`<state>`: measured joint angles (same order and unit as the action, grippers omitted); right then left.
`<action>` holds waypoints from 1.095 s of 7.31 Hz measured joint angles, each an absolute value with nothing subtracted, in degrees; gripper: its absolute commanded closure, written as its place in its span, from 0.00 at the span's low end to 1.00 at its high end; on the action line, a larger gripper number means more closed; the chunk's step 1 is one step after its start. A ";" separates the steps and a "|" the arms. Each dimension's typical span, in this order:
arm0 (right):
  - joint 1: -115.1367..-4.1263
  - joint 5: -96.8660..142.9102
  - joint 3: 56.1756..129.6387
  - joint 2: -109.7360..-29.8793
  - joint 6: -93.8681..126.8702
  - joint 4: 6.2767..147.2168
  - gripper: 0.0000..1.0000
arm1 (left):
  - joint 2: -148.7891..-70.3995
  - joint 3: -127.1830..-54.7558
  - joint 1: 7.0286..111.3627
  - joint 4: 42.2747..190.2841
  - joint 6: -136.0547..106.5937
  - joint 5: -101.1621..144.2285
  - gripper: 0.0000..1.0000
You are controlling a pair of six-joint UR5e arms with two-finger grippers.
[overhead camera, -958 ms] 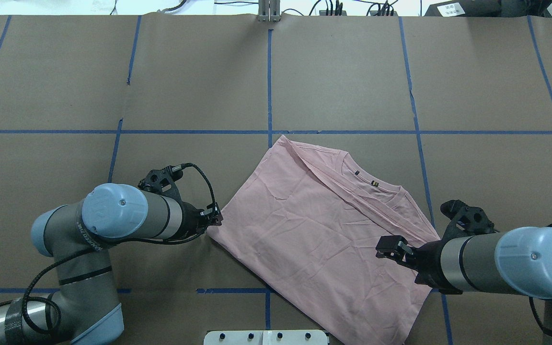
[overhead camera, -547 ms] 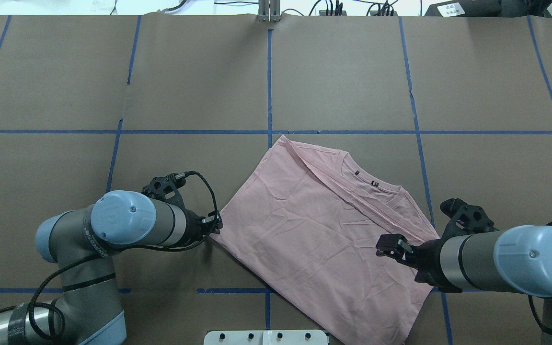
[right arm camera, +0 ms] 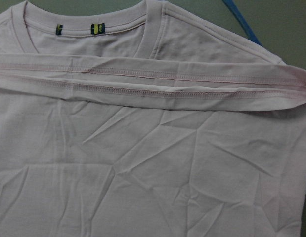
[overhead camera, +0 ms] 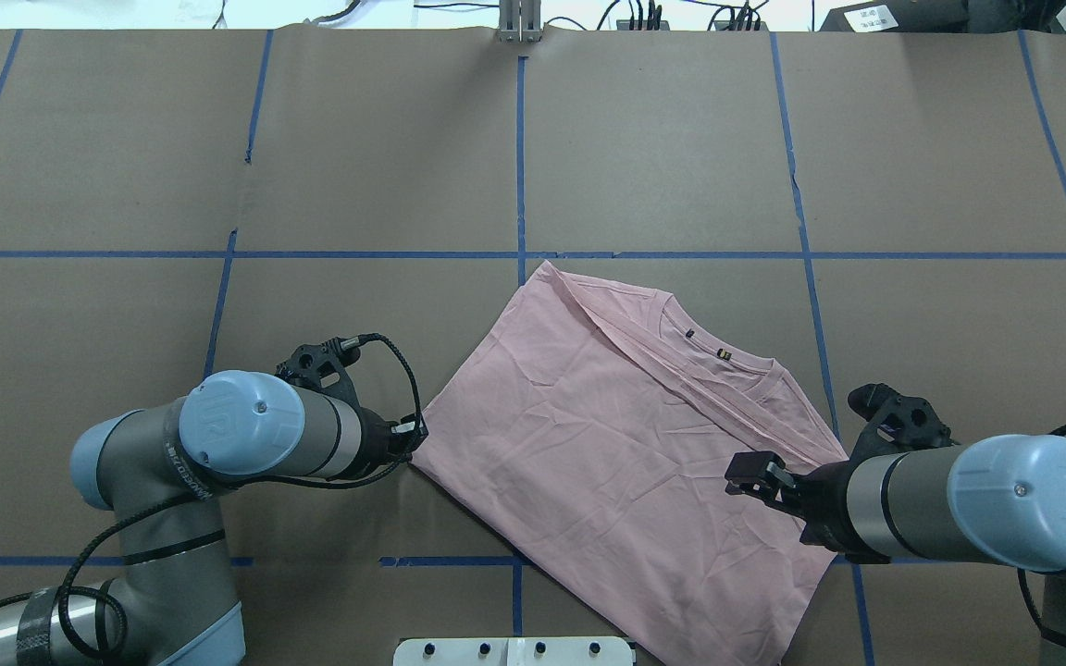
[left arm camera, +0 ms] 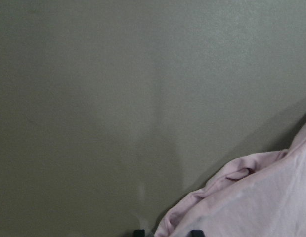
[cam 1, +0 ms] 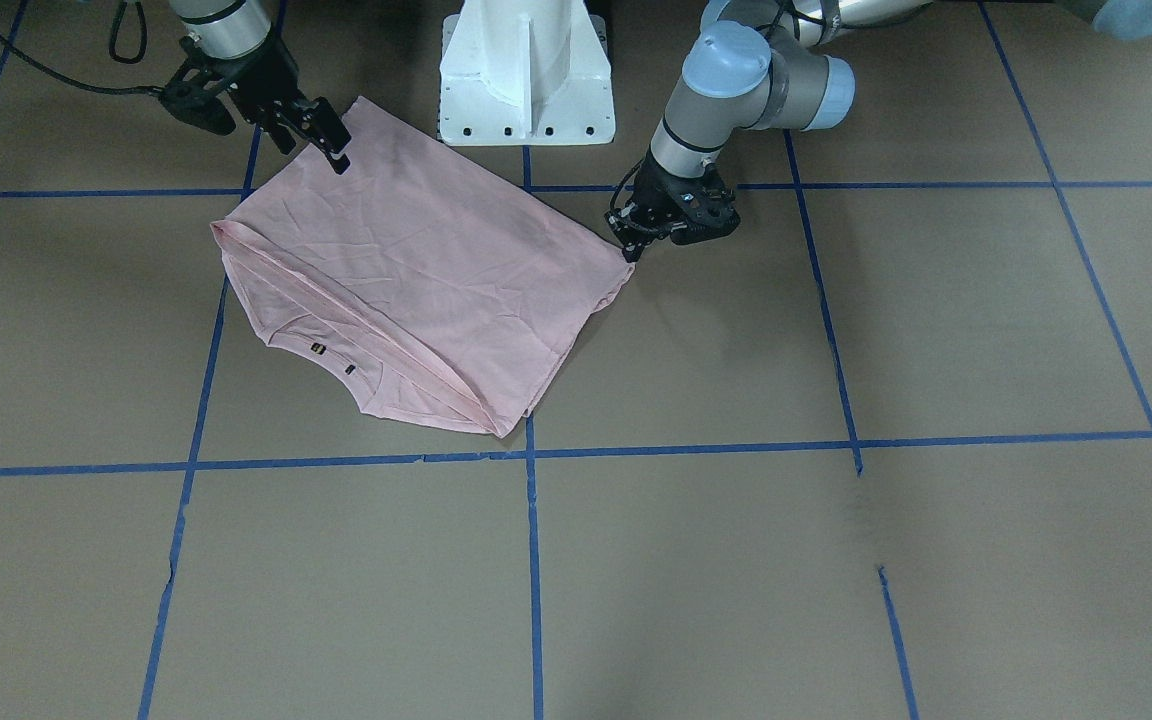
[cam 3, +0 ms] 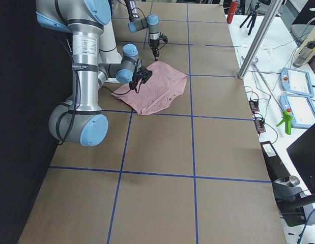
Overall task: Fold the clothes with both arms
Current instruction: 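Hold the folded shirt edges with both grippers near the robot, then swing the left gripper to the far shirt corner while the right gripper rotates the shirt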
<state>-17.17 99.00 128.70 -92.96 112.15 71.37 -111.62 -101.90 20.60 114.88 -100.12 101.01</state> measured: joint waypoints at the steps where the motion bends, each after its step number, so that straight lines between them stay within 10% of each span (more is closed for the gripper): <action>1: -17.19 99.03 128.64 -92.77 112.15 71.36 0.00 | -111.61 -102.01 20.95 114.88 -99.63 101.06 1.00; 5: -17.54 99.14 128.59 -92.42 112.15 71.31 0.00 | -111.70 -101.45 26.84 114.28 -89.47 101.05 1.00; 8: -18.67 99.60 128.70 -92.27 112.15 71.26 0.00 | -124.92 -85.58 38.18 114.94 -77.91 101.30 1.00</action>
<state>-18.67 99.60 128.70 -92.27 112.15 71.26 -124.92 -85.58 38.18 114.94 -77.91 101.30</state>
